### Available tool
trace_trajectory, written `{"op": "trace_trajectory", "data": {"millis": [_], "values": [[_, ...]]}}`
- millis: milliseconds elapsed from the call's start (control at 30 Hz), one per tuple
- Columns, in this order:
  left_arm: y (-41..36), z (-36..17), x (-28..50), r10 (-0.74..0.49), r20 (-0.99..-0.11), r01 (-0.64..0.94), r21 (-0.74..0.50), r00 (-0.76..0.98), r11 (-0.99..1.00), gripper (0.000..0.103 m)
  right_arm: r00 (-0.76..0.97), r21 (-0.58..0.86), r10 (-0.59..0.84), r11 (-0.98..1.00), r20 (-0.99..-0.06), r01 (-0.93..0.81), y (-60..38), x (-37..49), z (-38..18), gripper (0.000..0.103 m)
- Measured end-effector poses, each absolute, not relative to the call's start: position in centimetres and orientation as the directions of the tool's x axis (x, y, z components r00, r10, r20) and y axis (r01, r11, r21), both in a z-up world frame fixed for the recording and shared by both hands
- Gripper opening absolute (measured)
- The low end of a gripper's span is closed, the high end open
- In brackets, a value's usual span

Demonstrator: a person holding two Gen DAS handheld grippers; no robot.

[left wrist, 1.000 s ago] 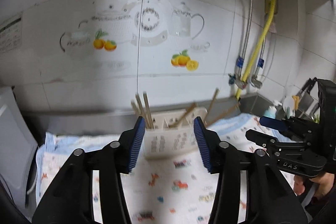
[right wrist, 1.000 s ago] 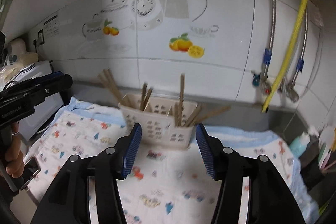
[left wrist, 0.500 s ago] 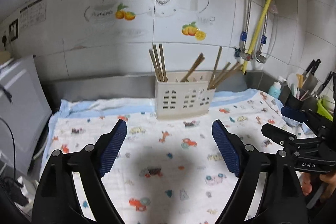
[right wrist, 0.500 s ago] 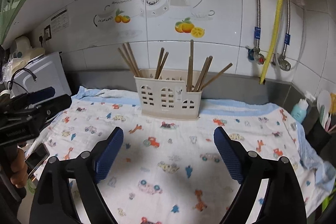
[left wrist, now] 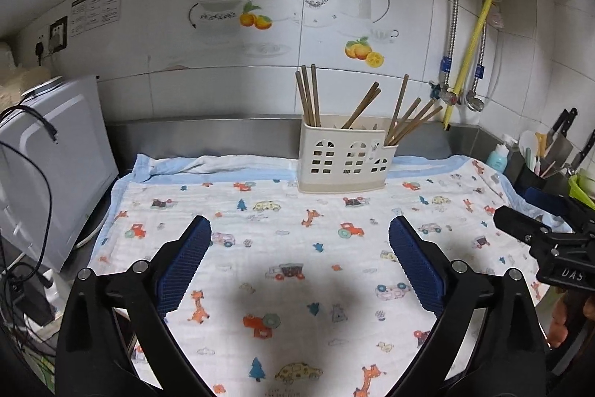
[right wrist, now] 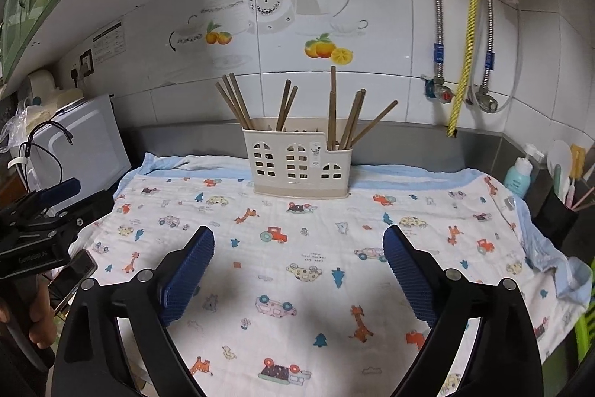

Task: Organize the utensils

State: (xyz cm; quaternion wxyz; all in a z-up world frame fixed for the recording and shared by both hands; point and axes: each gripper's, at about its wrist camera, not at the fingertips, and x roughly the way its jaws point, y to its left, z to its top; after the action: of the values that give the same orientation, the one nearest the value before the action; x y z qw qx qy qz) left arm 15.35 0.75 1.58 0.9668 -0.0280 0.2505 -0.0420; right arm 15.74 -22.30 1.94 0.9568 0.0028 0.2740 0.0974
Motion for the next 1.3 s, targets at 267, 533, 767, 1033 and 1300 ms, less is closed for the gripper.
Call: {"op": "trace_trajectory", "data": {"millis": [267, 533, 767, 1033, 1300], "values": [[0.7, 1.8, 13.1, -0.044, -0.474, 0.034, -0.030, 0.880, 0.999, 0.097, 0.846, 0.046, 0.150, 0.988, -0.511, -0.147, -22.4, 13.2, 1.6, 0.091], [1.0, 1.6, 10.8, -0.034, -0.463, 0.025, -0.027, 0.886, 0.999, 0.098, 0.851, 0.042, 0.134, 0.991, -0.508, -0.130, -22.4, 10.9, 1.4, 0.092], [1.3, 1.1, 8.8, -0.028, -0.471, 0.015, -0.032, 0.882, 0.999, 0.098, 0.857, 0.019, 0.114, 0.992, -0.502, -0.121, -22.2, 8.9, 1.0, 0.092], [1.0, 0.3, 7.4, -0.028, -0.490, 0.019, -0.023, 0.871, 1.000, 0.098, 0.851, 0.036, 0.123, 0.992, -0.510, -0.121, -22.5, 7.5, 0.1, 0.093], [0.6, -0.7, 6.7, -0.022, -0.512, 0.011, -0.024, 0.859, 1.000, 0.098, 0.840, 0.048, 0.130, 0.991, -0.527, -0.123, -22.5, 6.8, -0.9, 0.093]]}}
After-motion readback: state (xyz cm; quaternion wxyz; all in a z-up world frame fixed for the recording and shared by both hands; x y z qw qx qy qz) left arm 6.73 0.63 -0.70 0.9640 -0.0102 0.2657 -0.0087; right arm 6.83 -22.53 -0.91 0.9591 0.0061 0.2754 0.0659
